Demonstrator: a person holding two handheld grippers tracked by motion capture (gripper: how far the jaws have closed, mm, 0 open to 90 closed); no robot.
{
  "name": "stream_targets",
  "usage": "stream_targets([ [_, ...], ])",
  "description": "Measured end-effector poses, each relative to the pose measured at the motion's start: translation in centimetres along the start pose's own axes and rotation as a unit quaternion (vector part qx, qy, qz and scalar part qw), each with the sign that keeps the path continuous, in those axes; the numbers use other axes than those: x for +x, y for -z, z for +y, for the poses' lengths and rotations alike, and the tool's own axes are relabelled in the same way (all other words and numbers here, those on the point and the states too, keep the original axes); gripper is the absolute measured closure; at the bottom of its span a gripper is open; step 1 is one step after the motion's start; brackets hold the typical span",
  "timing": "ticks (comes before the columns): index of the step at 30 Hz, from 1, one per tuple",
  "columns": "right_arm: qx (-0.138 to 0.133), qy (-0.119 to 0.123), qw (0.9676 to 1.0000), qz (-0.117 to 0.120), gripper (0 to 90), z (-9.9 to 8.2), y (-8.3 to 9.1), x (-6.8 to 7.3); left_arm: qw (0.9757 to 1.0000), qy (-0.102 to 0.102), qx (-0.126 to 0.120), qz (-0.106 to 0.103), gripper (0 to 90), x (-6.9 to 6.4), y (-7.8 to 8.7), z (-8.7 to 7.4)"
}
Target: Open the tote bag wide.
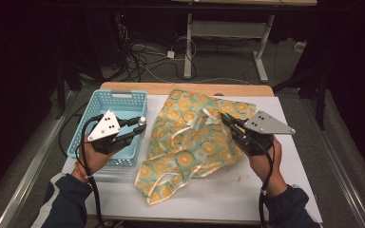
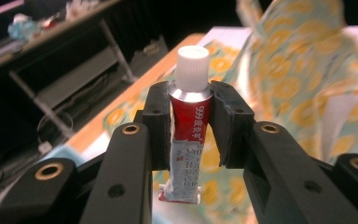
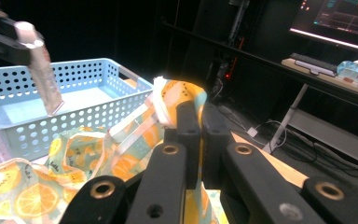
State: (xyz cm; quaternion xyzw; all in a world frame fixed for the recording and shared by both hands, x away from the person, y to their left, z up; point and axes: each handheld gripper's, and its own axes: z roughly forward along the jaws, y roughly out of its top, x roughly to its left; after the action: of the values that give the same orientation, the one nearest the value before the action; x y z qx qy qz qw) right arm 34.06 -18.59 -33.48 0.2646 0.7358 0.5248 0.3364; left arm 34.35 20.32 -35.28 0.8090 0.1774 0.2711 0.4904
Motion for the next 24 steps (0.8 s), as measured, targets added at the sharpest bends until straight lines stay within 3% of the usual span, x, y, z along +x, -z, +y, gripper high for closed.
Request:
stream_targets([
  [4, -0.001, -0.001, 1.0000, 0.000, 89.4, 0.0, 0.0, 0.0, 0.9990, -0.013, -0.028, -0.032, 68.3, -1.8, -0.2, 1.5],
  [8, 0.000, -0.001, 1.0000, 0.001, 89.4, 0.0, -0.1, 0.2, 0.9953, -0.033, -0.044, -0.080, 68.3, -4.3, -1.8, 3.0],
  [13, 0.000, -0.003, 1.0000, 0.002, 89.4, -0.1, -0.1, 0.3, 0.9913, -0.056, -0.029, -0.115, 68.3, -6.9, -5.5, 3.5],
  [18, 0.000, -0.002, 1.0000, 0.001, 89.4, -0.2, -0.3, 0.4, 0.9900, -0.081, 0.013, -0.115, 68.2, -8.3, -9.2, 2.4],
  [20, 0.000, -0.004, 1.0000, -0.001, 89.4, -0.3, -0.4, 0.3, 0.9891, -0.098, 0.034, -0.105, 68.2, -8.7, -10.3, 2.1],
  [24, 0.000, -0.012, 0.9999, 0.000, 89.5, -0.5, -0.8, 0.1, 0.9889, -0.096, 0.047, -0.103, 68.2, -8.8, -12.3, 1.7],
])
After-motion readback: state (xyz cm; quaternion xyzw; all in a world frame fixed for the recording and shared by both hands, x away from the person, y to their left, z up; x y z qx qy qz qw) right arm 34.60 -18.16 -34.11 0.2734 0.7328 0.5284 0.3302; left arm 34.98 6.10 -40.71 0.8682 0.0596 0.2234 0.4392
